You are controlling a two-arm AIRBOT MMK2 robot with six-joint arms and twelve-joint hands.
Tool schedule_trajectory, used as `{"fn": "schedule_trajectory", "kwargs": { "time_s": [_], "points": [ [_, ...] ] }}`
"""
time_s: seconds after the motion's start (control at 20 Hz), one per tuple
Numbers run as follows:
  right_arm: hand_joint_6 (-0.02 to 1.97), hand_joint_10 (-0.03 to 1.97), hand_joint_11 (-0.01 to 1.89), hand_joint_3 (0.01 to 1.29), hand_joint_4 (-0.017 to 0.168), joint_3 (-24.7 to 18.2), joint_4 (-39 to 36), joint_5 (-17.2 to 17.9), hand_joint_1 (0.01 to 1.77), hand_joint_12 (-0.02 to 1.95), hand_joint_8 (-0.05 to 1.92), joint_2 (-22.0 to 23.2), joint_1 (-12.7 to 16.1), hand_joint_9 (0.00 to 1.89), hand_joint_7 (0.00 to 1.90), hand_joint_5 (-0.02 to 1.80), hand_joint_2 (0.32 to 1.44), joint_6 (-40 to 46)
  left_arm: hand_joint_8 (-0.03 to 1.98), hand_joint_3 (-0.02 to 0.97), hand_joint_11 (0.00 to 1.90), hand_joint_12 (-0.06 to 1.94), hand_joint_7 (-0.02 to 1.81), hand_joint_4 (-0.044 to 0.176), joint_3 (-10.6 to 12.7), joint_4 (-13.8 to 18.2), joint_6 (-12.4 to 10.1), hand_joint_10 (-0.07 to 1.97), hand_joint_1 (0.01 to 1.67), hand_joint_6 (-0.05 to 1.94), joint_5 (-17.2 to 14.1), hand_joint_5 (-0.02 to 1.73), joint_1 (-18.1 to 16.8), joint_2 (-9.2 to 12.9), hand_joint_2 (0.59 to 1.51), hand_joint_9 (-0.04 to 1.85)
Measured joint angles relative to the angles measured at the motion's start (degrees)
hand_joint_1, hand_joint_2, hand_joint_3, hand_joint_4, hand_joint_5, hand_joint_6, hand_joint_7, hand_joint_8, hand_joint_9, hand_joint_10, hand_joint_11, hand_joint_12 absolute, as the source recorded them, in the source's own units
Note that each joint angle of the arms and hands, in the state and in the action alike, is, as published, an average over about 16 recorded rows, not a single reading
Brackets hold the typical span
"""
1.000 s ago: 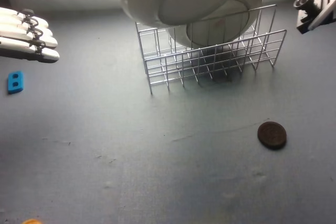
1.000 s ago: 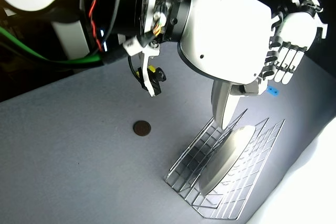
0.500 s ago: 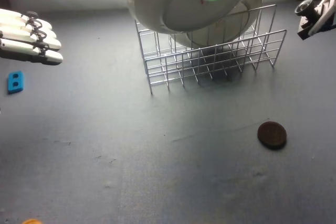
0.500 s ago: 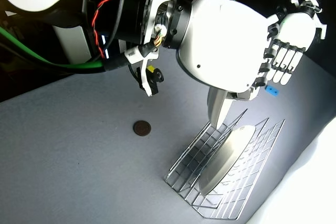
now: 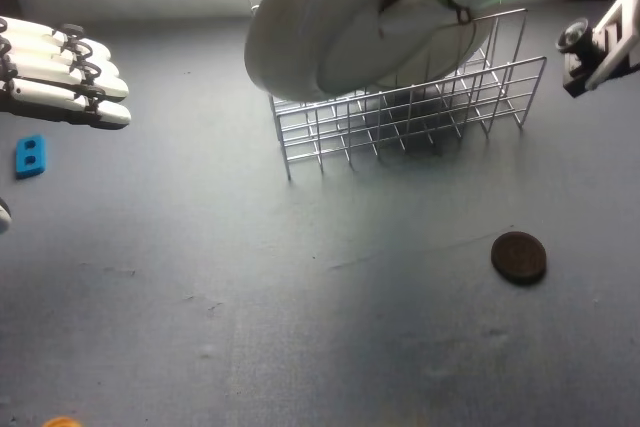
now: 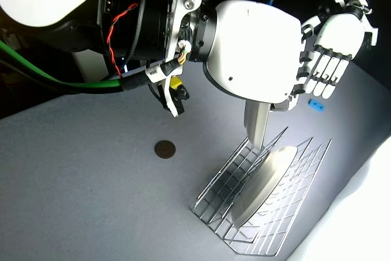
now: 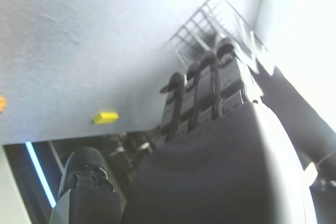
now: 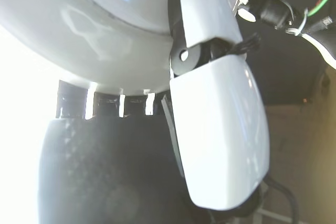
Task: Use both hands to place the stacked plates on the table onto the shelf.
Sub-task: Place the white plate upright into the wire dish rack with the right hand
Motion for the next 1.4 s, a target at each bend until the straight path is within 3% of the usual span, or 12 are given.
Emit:
{"fn": "schedule_trajectory", "kwargs": {
  "time_s": [0.5,1.4],
  "points": [
    [1.06,1.11,0.87,0.01,-0.003,1.9,-1.4,-1.4,1.38,1.11,0.90,-1.2,-1.4,0.97,1.00,0.90,1.00,3.5,-0.01,0.018,0.02,0.01,0.02,0.003,-1.3,0.6,0.2,0.01,0.01,0.01,0.6,0.07,-0.5,0.4,1.053,0.02],
    [1.04,1.08,0.86,0.01,-0.006,8.0,-0.9,-4.0,1.38,1.08,0.87,-6.0,-3.6,0.98,1.00,0.90,1.00,3.8,-0.01,0.018,0.02,0.01,0.02,0.003,-1.8,0.8,0.9,0.01,0.02,0.01,0.1,0.07,-0.9,0.6,1.045,0.02]
  ]
}}
